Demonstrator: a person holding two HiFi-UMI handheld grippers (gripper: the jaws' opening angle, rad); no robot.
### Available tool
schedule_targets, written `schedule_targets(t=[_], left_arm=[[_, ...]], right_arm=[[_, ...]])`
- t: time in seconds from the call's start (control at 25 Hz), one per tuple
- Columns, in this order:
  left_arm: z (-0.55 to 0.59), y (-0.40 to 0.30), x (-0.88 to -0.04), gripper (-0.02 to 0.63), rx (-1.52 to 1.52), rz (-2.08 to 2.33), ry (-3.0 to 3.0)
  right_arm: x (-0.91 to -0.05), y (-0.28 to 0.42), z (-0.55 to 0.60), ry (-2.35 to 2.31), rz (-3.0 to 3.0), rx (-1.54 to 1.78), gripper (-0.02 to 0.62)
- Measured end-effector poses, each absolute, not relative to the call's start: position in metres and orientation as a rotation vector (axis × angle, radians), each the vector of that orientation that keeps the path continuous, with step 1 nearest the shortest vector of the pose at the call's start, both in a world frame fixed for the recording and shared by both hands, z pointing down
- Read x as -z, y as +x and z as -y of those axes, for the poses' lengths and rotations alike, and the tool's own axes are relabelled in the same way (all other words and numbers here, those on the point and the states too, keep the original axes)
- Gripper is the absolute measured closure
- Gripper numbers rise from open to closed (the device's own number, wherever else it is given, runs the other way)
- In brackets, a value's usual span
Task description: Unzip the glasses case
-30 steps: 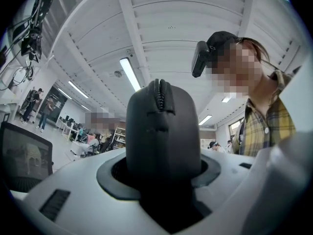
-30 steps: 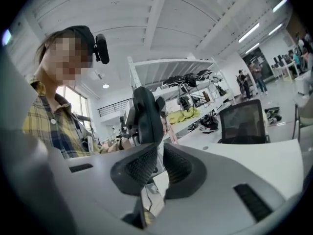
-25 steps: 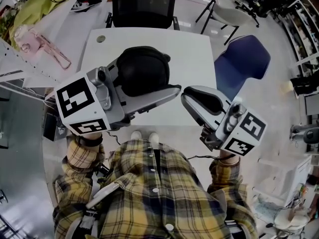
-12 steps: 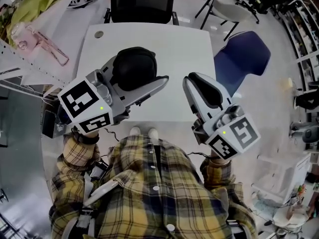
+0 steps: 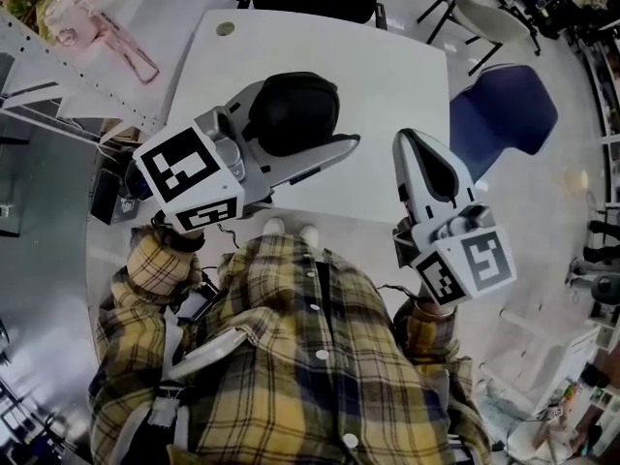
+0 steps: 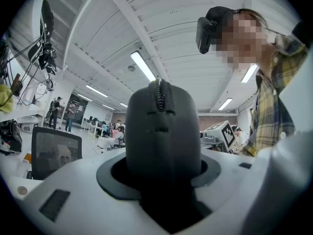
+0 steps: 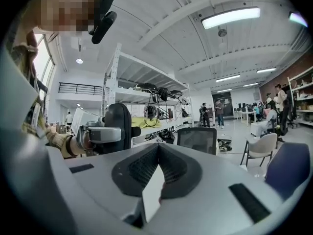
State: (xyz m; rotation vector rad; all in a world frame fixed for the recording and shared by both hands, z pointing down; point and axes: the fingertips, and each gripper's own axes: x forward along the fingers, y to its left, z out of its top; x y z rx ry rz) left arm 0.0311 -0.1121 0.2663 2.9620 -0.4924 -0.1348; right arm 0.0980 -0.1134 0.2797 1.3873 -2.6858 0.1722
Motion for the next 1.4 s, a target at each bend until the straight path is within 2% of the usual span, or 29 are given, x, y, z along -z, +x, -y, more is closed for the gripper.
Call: schedule_targets(t=[1.4], left_arm=[[0.103,0.039,-0.264,0.358,0.118,0.463,2.983]], right_arm=[[-0.294,0.078,0.114,1.313,2.692,-0.19,0.597]])
